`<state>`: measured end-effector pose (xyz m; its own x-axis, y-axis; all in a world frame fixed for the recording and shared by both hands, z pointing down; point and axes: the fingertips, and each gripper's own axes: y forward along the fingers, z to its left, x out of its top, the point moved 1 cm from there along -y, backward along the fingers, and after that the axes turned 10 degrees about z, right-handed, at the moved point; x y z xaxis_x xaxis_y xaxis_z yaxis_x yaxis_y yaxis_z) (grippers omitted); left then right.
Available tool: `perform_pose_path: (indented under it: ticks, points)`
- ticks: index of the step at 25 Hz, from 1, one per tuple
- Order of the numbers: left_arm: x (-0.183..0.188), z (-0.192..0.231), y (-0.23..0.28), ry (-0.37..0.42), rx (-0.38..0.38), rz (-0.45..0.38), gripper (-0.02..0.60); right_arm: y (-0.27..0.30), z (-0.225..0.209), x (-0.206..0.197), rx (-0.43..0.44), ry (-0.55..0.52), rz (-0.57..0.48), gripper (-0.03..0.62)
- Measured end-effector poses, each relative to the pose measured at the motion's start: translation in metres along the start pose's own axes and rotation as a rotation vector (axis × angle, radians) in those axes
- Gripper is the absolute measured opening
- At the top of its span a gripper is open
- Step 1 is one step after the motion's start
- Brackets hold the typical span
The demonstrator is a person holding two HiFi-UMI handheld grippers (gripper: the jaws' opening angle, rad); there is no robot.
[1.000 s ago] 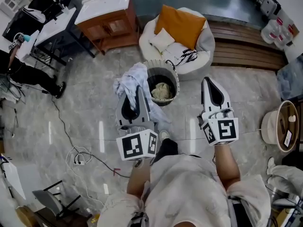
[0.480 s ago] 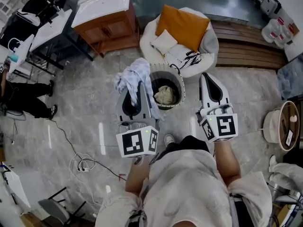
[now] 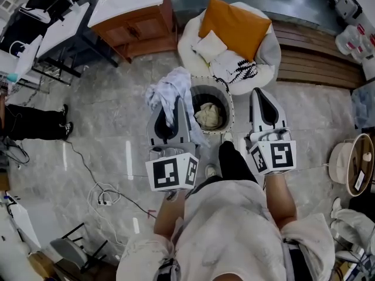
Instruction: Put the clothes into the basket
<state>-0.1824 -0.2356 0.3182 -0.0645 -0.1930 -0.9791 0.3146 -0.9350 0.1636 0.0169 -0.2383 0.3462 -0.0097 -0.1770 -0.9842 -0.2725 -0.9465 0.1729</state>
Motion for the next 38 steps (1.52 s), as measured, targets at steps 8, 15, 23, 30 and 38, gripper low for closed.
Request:
perform_pose_path:
  ticks: [8,15,23,30,38]
  points:
    - [-0.006,-0.006,0.083,0.028,0.057,0.031,0.078,0.083,-0.057,0.003,0.080,0.066,0.003,-0.012]
    - [-0.033,-0.007,0.149,0.008,0.096,0.101,0.078,0.142,-0.101,-0.015,0.128,0.085,0.048,-0.012]
    - [-0.114,-0.002,0.203,-0.023,0.153,0.314,0.078,0.187,-0.143,-0.056,0.164,0.103,0.119,-0.012]
    - [-0.199,0.020,0.219,-0.123,0.173,0.509,0.078,0.207,-0.136,-0.097,0.187,0.053,0.204,-0.011]
    - [-0.279,0.038,0.239,-0.160,0.136,0.636,0.078,0.227,-0.117,-0.130,0.192,-0.002,0.268,-0.012]
